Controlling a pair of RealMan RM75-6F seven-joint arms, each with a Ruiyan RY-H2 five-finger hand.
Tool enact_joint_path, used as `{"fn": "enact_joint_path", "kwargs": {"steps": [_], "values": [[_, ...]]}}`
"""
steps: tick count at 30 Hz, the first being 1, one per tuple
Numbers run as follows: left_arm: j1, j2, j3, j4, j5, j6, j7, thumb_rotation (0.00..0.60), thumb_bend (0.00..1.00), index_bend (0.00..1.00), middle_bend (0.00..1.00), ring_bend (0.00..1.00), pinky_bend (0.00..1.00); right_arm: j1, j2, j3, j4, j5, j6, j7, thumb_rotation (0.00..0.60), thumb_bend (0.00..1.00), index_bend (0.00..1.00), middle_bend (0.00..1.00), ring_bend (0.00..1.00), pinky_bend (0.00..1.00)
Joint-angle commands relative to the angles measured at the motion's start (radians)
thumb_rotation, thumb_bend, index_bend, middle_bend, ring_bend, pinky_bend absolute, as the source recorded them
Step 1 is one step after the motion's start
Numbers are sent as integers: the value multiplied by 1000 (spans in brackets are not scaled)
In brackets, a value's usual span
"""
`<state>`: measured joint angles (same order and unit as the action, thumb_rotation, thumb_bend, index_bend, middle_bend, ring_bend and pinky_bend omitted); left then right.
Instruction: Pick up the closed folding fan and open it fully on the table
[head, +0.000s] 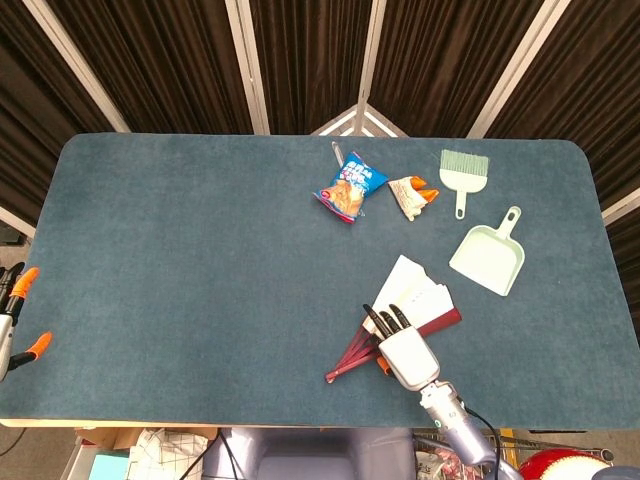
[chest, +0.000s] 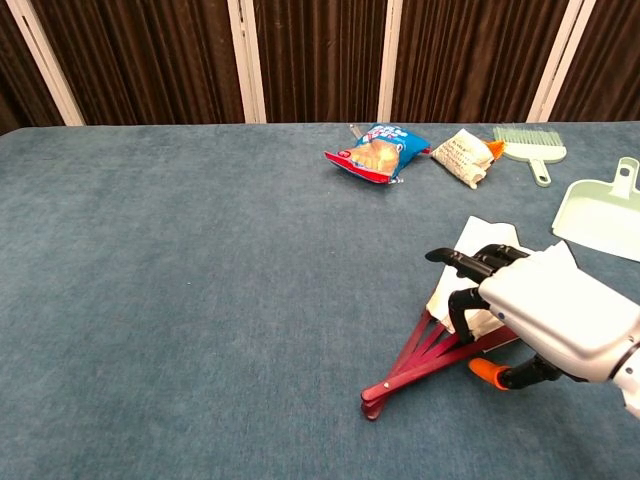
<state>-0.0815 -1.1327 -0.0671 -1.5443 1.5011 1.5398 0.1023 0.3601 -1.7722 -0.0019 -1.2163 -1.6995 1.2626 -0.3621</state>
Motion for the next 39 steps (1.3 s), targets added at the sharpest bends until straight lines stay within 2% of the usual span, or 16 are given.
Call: {"fn": "enact_joint_path", "kwargs": {"steps": [1,13,25,34,39], "values": [[-1,0,0,0,0,-1,1,600,313,95,14,0,100,2,0,-1,0,3,-2,-2,600,332,592,108,223,163],[-2,-1,2,-1,0,-4,5,600,314,95,13,0,100,14,-5,-8,11,18,-16,0,600,336,654,117,230,163],[-3,-1,3,-3,0,-6,6,600,314,95,12,0,100,20,20,-10,-16,9,7,10,600,369,664,118,233,163],[-2,2,5,-5,4,-3,2,600,314,95,12,0,100,36,120,-6,-144,-5,7,-43,600,457,683,119,233,163],[-1,3,6,-7,6,-1,1,600,314,95,12,0,100,39,168,-6,-225,3,-8,-91,600,461,707,124,232,166]]}}
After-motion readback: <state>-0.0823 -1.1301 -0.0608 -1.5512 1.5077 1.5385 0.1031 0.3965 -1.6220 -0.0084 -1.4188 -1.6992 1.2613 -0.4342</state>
